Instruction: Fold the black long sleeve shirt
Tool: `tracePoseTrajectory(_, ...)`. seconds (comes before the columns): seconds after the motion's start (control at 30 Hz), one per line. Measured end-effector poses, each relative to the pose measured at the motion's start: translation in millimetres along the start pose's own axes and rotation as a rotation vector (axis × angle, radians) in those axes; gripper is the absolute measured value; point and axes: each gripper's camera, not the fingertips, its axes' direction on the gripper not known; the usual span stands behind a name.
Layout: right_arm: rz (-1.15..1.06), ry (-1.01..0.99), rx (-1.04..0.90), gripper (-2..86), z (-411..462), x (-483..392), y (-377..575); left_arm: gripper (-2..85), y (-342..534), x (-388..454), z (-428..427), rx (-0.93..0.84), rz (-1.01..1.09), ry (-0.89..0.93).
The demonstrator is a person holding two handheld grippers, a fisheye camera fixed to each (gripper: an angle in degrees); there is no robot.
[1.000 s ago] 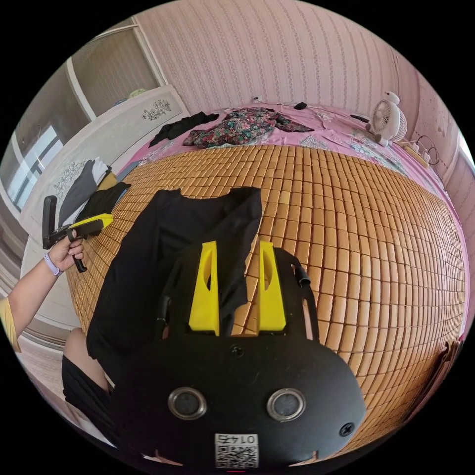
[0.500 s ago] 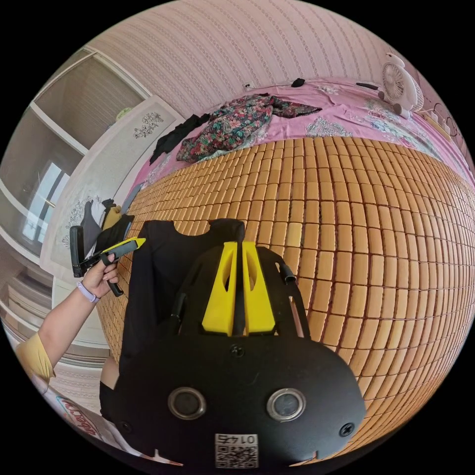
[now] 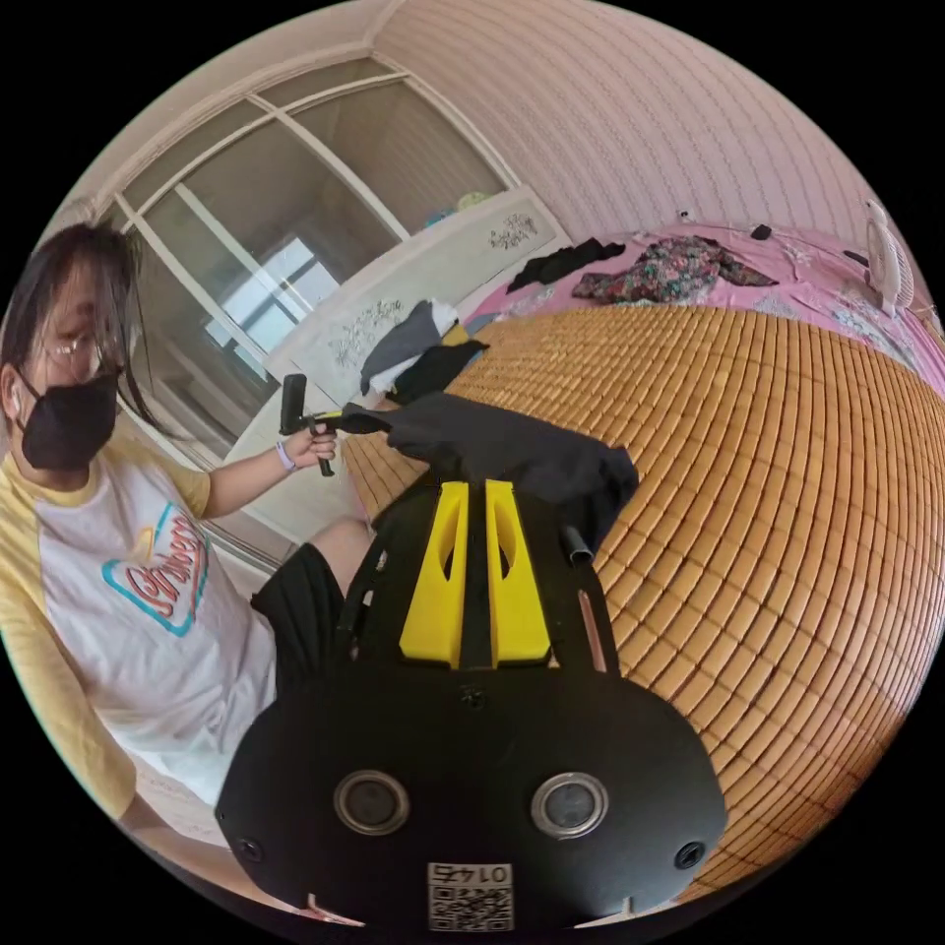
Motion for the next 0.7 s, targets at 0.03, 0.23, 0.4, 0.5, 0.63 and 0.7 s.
tracePoseTrajectory(0.03, 0.009, 0.053, -0.091, 5.2, 12, -12, 29, -0.3, 42, 7, -5, -0.055, -0.05, 0.003)
tracePoseTrajectory(0.23, 0.147, 0.132, -0.312, 5.0, 55, -34, 103, -0.6, 166, 45, -24, -0.16, -0.249, -0.064)
tracePoseTrajectory(0.4, -0.008, 0.24, -0.323, 1.6, 82, -66, 66, -0.7, 148, 102, 6, -0.215, -0.082, -0.12)
tracePoseTrajectory(0.5, -0.133, 0.297, -0.368, 0.6, 116, -83, 26, -0.7, 122, 140, 44, -0.173, 0.012, -0.133)
tracePoseTrajectory(0.63, -0.338, 0.35, -0.489, 0.2, 191, -102, -29, -0.7, 106, 192, 127, -0.21, 0.1, -0.118)
tracePoseTrajectory(0.7, -0.434, 0.42, -0.577, 0.1, 227, -106, -47, -0.7, 108, 208, 159, -0.242, 0.108, -0.131)
